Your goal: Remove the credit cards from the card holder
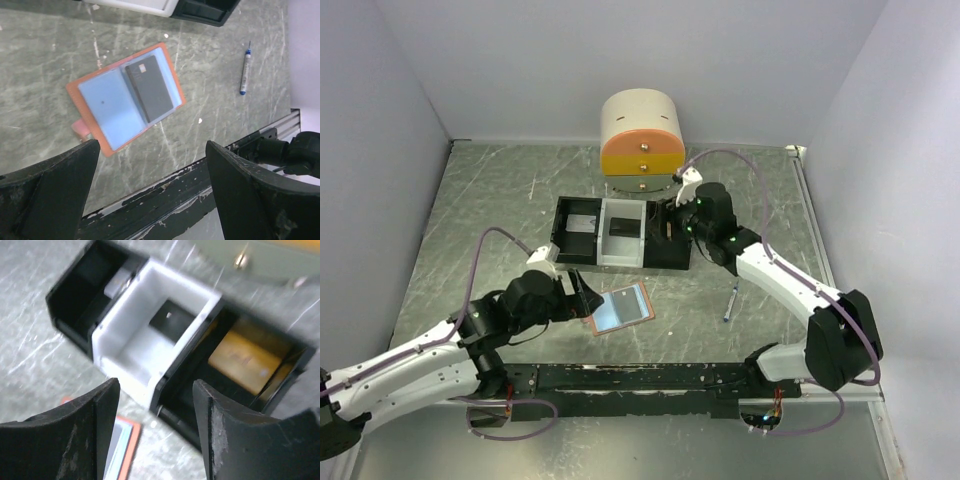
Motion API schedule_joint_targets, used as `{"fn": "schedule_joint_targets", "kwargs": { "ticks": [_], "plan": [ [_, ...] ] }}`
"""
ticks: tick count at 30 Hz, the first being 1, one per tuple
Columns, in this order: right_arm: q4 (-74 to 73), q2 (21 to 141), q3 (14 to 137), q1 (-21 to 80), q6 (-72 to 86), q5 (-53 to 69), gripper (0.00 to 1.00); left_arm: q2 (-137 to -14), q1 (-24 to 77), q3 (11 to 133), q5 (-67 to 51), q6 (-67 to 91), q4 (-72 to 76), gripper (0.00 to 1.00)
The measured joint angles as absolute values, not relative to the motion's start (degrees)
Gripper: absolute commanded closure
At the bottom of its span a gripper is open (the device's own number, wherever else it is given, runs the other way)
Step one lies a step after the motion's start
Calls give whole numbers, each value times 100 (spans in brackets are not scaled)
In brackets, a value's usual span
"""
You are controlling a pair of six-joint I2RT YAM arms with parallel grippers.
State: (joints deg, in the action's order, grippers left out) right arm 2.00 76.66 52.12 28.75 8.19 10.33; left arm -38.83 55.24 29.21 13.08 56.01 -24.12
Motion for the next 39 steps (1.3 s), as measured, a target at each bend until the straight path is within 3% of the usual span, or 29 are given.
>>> {"fn": "schedule_joint_targets", "kwargs": {
  "ticks": [3,5,11,16,22,39],
  "plan": [
    [-108,7675,4930,2871,1586,1420,28,-4091,5524,2838,1153,5629,-2045,3],
    [-165,7651,4556,2873,2060,1717,37,-4305,5524,2781,1048,5660,-1820,5],
    [-67,7214,3328,3284,3406,1920,49,-4974,5524,2735,786,5774,-1417,9],
    [27,6973,3223,4327,4027,1415,57,-5262,5524,2735,722,5854,-1330,12],
    [307,7341,3153,4506,4425,1149,70,-5478,5524,2528,766,5961,-1271,21],
    [268,8246,3343,4770,4482,764,67,-5828,5524,2167,812,6071,-1111,32]
  ]
}}
